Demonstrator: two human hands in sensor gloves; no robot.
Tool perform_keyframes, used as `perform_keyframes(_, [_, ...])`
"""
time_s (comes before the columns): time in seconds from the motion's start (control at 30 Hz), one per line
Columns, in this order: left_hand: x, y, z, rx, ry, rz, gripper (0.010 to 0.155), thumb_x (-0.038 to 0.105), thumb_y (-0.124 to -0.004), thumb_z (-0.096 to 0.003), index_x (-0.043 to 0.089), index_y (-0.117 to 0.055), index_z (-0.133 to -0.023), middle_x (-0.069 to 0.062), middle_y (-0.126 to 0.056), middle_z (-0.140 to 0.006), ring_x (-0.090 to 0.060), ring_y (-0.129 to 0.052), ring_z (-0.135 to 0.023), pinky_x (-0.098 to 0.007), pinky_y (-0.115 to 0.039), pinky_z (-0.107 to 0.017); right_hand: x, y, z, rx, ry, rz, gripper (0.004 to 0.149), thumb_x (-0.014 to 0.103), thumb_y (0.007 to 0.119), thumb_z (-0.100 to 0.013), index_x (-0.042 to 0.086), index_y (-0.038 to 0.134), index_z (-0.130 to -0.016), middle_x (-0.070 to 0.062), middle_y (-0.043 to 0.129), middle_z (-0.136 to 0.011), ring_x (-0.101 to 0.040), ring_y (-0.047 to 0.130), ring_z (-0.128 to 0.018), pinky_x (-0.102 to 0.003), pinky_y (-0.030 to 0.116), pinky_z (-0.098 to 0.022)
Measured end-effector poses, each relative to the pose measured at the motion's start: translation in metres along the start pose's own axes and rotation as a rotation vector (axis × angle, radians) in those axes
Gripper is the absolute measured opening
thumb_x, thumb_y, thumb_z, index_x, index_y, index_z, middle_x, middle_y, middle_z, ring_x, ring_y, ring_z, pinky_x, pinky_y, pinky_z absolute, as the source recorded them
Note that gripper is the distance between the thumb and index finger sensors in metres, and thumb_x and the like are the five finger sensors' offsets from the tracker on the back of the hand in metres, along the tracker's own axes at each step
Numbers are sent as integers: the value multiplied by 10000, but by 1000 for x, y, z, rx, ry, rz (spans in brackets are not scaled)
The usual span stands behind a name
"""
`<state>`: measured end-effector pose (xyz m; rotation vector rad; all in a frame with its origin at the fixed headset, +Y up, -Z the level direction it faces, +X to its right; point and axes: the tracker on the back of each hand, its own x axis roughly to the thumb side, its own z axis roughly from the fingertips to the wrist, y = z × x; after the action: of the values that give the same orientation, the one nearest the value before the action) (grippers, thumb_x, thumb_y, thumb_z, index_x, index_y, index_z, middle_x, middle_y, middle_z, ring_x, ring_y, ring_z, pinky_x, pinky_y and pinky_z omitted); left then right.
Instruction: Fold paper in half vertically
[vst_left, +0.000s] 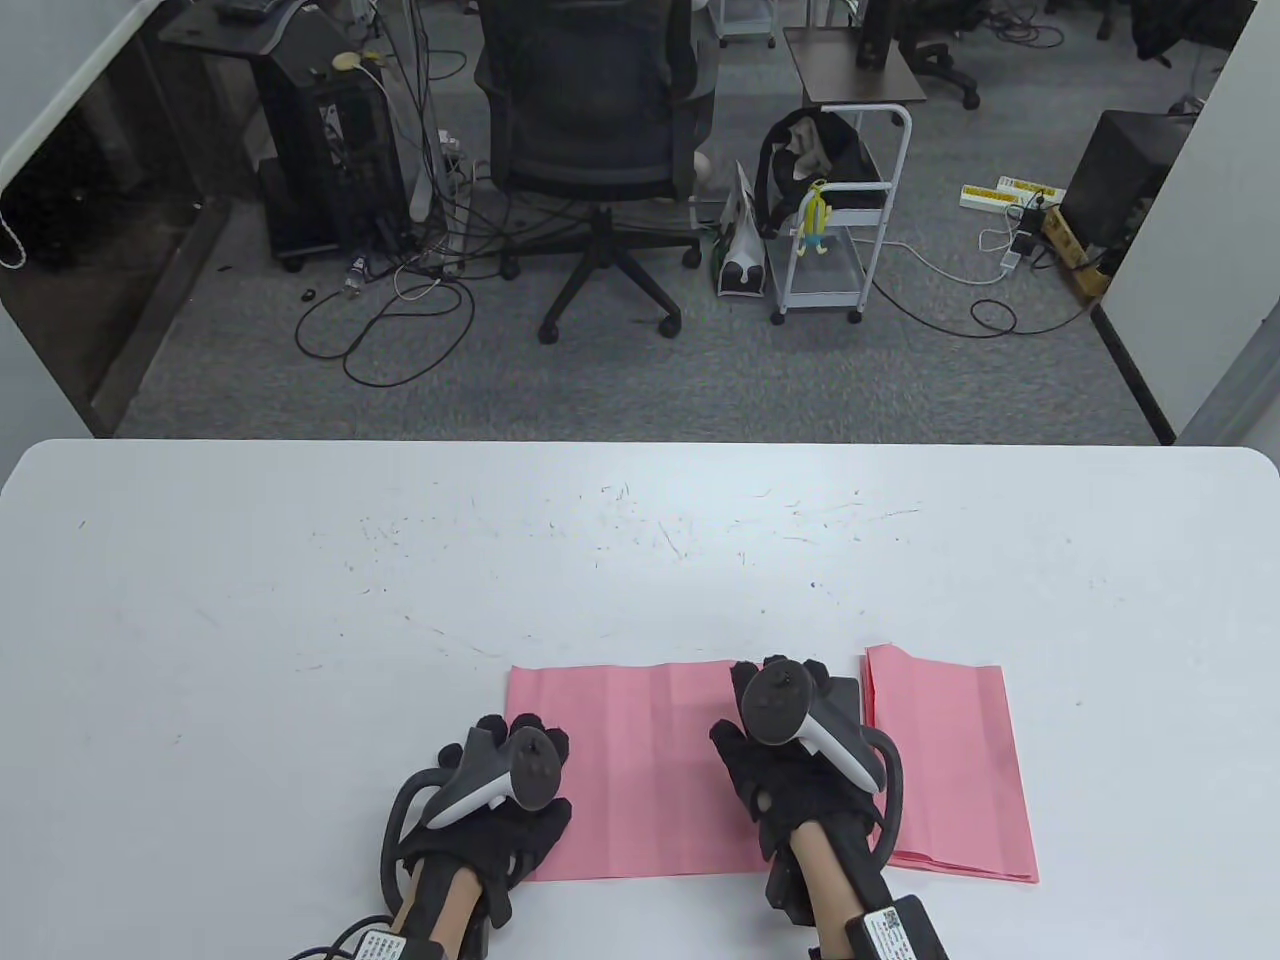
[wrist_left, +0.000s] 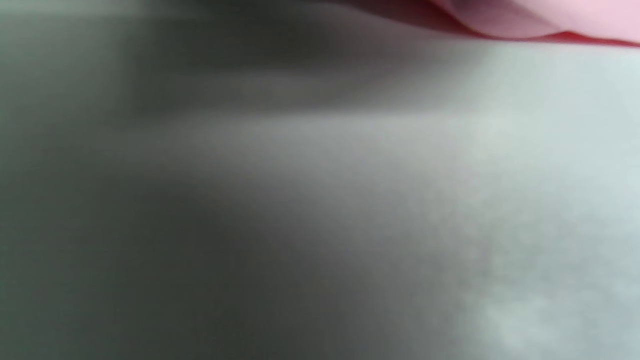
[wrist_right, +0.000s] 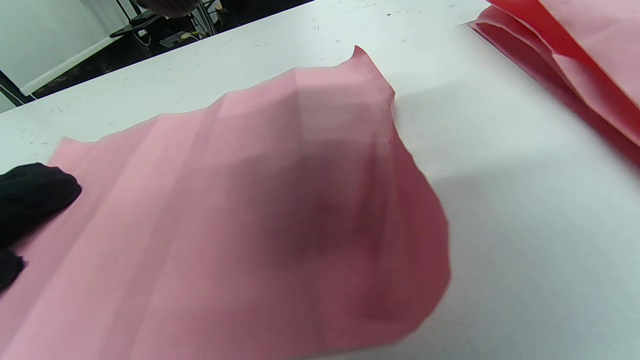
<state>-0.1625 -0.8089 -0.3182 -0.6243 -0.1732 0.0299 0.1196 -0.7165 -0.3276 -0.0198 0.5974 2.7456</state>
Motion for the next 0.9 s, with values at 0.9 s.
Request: perform_keyframes(0.9, [-2,0,0,-15,-26,22,757,626,-408,-548,363,-6,-1134,42,88,-1208,-372,70,-1099,-668,-88,-772,-29,23,-81,124,360,-25,813,525,686,-502,268,167,-1073,-56,214,-1165,-388,242,-1077,-585,341,-782])
